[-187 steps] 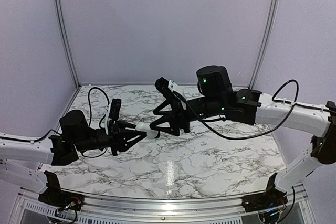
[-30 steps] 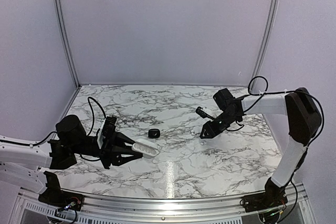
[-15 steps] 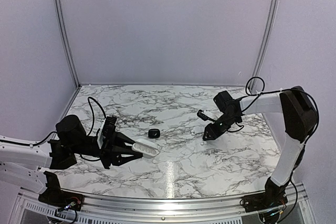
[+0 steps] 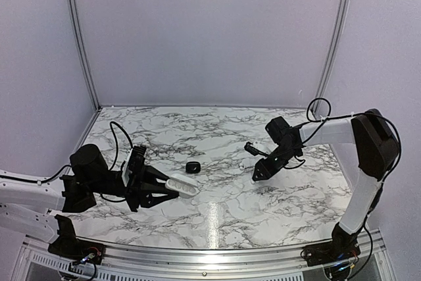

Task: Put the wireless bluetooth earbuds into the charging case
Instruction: Pick up the left earbud from the center of the board.

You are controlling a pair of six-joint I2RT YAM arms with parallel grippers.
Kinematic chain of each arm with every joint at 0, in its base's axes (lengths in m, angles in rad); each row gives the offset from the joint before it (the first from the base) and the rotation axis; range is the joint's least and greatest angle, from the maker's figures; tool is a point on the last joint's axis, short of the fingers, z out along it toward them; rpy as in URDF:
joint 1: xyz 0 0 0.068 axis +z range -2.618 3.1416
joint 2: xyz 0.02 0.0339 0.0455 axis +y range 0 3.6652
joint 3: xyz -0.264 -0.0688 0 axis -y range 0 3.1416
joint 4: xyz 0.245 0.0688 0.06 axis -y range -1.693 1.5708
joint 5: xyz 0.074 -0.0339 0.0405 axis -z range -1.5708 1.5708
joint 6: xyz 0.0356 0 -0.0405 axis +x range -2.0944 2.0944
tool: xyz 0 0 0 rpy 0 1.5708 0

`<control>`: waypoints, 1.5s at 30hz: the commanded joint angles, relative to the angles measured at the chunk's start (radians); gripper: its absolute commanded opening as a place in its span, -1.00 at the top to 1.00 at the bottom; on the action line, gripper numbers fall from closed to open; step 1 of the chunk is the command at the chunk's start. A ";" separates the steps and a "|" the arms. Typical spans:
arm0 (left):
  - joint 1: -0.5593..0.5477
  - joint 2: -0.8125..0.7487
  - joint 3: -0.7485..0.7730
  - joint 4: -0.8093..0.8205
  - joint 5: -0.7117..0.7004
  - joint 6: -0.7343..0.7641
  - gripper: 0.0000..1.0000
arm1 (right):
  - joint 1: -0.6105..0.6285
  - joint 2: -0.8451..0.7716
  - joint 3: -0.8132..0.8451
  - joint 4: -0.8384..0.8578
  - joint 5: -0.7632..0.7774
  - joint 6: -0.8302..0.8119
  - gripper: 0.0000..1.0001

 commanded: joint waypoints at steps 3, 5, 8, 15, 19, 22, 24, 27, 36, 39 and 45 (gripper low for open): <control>-0.004 0.004 0.003 0.042 -0.010 0.000 1.00 | 0.032 -0.011 -0.018 -0.047 -0.018 -0.023 0.45; -0.004 0.004 0.003 0.042 -0.012 -0.001 1.00 | 0.038 -0.009 -0.016 -0.049 -0.014 -0.022 0.51; -0.005 0.004 0.003 0.042 -0.015 -0.002 1.00 | 0.041 -0.016 -0.013 -0.057 -0.006 -0.020 0.59; -0.004 0.006 0.005 0.042 -0.019 -0.004 1.00 | 0.057 -0.055 -0.023 -0.081 0.019 0.017 0.65; -0.004 0.010 0.005 0.042 -0.021 -0.007 1.00 | 0.076 -0.102 -0.040 -0.098 0.029 0.043 0.66; -0.005 0.015 0.008 0.042 -0.021 -0.008 1.00 | 0.091 -0.117 -0.050 -0.106 0.033 0.053 0.66; -0.004 0.017 0.010 0.043 -0.020 -0.012 1.00 | 0.097 -0.116 -0.056 -0.108 0.041 0.056 0.67; -0.004 0.013 0.010 0.043 -0.021 -0.013 1.00 | 0.112 -0.106 -0.059 -0.117 0.066 0.061 0.68; -0.004 0.008 0.001 0.051 -0.078 -0.035 1.00 | 0.128 -0.216 -0.040 -0.033 0.040 0.112 0.79; -0.003 0.015 0.008 0.072 -0.132 -0.062 1.00 | 0.129 -0.321 -0.050 0.063 -0.010 0.150 0.79; -0.001 0.034 0.023 0.076 -0.178 -0.071 1.00 | 0.129 -0.385 -0.055 0.097 0.026 0.182 0.79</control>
